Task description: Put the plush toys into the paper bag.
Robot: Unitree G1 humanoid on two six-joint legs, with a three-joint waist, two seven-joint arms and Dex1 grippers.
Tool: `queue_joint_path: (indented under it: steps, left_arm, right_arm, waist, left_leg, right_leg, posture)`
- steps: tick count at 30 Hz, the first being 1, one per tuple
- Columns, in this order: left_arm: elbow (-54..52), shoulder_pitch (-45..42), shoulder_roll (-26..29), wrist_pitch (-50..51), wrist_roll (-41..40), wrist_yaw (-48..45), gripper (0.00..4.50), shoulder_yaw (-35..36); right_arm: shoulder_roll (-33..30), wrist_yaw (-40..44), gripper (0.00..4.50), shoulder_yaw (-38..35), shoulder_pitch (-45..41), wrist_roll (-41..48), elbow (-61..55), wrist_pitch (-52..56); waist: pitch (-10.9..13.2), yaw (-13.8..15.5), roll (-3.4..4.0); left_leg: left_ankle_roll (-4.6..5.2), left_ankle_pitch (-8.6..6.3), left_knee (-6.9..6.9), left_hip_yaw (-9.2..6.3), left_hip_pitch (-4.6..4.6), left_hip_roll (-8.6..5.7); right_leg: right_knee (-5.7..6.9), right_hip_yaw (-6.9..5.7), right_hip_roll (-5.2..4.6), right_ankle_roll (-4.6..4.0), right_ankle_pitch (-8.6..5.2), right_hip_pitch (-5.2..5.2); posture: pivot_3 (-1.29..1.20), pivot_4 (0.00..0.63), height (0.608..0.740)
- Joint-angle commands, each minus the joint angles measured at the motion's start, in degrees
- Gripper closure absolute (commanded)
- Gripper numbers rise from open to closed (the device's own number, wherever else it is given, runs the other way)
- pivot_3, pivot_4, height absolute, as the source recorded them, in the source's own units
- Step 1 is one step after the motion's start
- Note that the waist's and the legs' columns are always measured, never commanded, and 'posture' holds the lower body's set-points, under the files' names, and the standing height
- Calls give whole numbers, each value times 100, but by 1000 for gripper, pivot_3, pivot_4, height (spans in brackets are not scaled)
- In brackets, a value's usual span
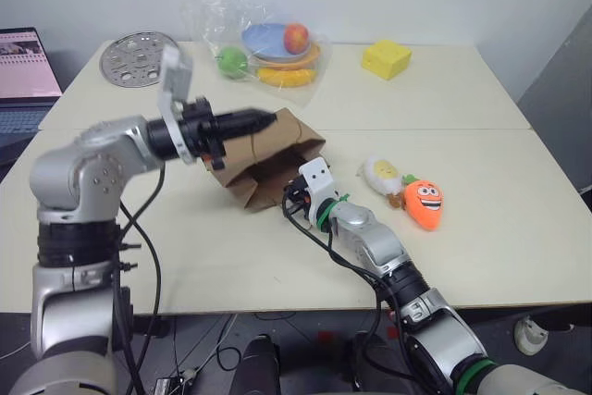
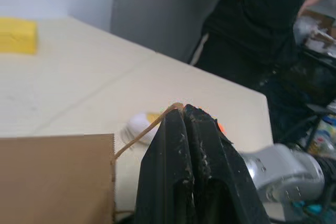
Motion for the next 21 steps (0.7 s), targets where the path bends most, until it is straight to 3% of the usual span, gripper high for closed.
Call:
queue_joint_path:
  steps: [1, 12, 21]
  left_arm:
    - [421, -444, 135, -831, 454, 128, 4500, 215]
    - [1639, -1430, -319, -2352, 669, 584, 4500, 836]
    - [1718, -1578, -560, -2532, 591, 722, 4500, 932]
  right_arm:
    - [43, 18, 4468, 76, 41, -144, -180, 264]
    - [-191, -115, 4468, -144, 71, -347, -364, 661]
    - [-312, -110, 4468, -152, 269, -371, -658, 897]
  waist:
    - [0, -2, 0]
    - [0, 25, 0]
    - [0, 51, -1]
  left_leg:
    - [0, 0, 0, 1, 1, 0]
    - [0, 0, -7, 0, 2, 0]
    - [-1, 0, -6, 0, 1, 0]
  right_leg:
    - [0, 1, 0, 1, -1, 0]
    - [1, 0, 0, -1, 1, 1]
    - [1, 0, 0, -1, 2, 1]
  posture:
    - [0, 150, 740]
    - [0, 150, 740]
    - [0, 150, 740]
